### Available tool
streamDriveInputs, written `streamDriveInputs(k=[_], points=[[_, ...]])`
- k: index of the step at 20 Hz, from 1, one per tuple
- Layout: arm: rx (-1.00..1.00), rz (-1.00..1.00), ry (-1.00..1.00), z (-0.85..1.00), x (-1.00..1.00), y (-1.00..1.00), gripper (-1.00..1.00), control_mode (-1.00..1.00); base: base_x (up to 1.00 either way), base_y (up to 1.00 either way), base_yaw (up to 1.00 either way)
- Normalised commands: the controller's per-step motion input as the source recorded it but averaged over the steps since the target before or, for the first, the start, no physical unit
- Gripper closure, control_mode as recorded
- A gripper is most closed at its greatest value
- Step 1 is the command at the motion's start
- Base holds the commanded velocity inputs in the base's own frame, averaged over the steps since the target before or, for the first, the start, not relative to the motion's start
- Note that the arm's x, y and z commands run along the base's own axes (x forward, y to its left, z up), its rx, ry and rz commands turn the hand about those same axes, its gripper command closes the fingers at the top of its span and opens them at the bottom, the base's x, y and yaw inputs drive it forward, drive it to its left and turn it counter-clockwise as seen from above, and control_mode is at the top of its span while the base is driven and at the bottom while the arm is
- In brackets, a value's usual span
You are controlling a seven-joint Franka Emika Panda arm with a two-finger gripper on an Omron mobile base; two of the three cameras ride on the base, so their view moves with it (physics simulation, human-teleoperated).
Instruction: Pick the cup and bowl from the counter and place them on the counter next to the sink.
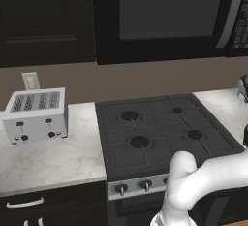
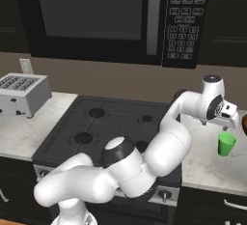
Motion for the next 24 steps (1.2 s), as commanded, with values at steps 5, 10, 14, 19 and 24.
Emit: streamDriveInputs(k=[5, 10, 14, 19, 24], points=[[0.02, -0.04, 0.00, -0.14, 0.22, -0.03, -1.00, -1.00, 0.00, 0.00, 0.00], [0.02, -0.02, 0.00, -0.09, 0.02, -0.17, -1.00, -1.00, 0.00, 0.00, 0.00], [0.01, 0.00, 0.00, 0.00, 0.00, -0.24, -1.00, -1.00, 0.00, 0.00, 0.00], [0.00, 0.00, 0.00, 0.00, 0.00, -0.17, -1.00, -1.00, 0.00, 0.00, 0.00], [0.00, 0.00, 0.00, -0.06, 0.00, -0.13, -1.00, -1.00, 0.00, 0.00, 0.00]])
